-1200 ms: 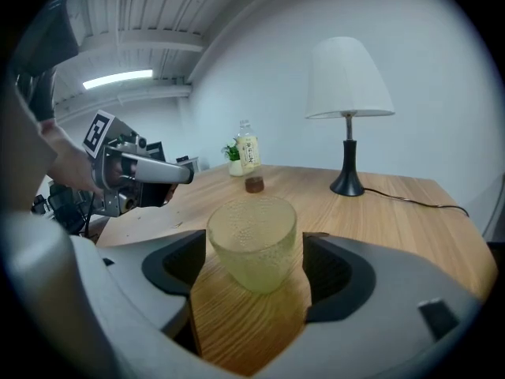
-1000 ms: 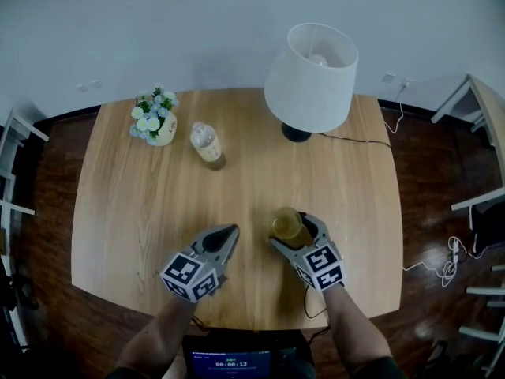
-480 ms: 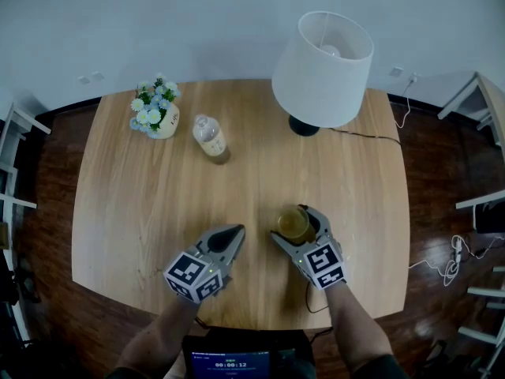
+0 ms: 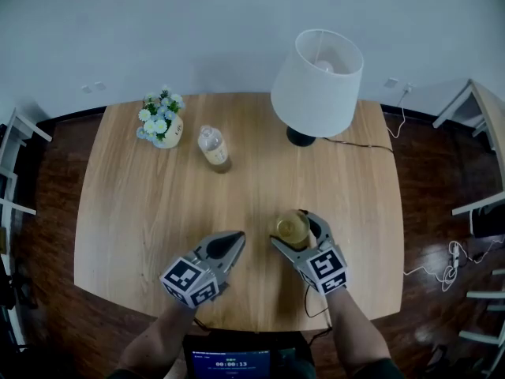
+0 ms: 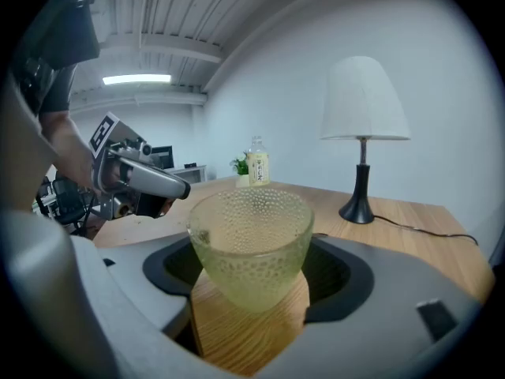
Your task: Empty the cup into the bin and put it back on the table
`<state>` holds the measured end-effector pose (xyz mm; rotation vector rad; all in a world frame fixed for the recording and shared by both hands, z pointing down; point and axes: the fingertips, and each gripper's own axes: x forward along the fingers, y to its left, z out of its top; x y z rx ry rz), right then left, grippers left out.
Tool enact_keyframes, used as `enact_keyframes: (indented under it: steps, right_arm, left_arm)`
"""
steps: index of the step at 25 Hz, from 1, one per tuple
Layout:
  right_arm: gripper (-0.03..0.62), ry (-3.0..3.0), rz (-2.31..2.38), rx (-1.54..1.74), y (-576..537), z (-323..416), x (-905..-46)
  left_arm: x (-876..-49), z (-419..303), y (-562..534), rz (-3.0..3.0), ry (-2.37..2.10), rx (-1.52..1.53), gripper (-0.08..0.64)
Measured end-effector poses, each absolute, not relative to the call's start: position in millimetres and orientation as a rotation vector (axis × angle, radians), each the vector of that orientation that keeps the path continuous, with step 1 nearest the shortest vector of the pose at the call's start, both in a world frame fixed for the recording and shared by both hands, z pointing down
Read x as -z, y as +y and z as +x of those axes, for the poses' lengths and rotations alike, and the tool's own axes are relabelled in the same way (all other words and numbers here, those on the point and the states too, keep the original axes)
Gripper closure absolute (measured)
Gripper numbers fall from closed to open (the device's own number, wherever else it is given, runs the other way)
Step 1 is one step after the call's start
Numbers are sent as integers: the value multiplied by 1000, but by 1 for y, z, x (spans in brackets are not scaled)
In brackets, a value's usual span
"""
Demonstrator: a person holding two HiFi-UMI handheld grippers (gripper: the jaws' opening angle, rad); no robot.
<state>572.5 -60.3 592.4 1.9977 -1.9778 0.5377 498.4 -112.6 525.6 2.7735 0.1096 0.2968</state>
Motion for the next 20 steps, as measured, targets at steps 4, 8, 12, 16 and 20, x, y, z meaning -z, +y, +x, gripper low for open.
enact_keyframes:
  steps: [4, 8, 12, 16, 20]
  right_arm:
    - [207, -1990, 2042, -488, -56, 571, -555]
    - [207, -1982, 2047, -450, -45, 568, -524]
    - [209, -1989, 2060, -414, -39, 565, -487]
    - [209, -1997, 2065, -377, -36, 563, -455]
    - [209, -2006, 2056, -379, -33, 558, -431]
  left_arm:
    - [-489, 490, -107, 2825, 159, -203, 560]
    - [-448, 481, -95, 2921, 225, -100, 560]
    - [-405, 471, -81, 2967, 294, 17, 560]
    - [-377, 462, -70, 3011, 326, 94, 560]
    - [-351, 451, -68, 3058, 330, 187, 560]
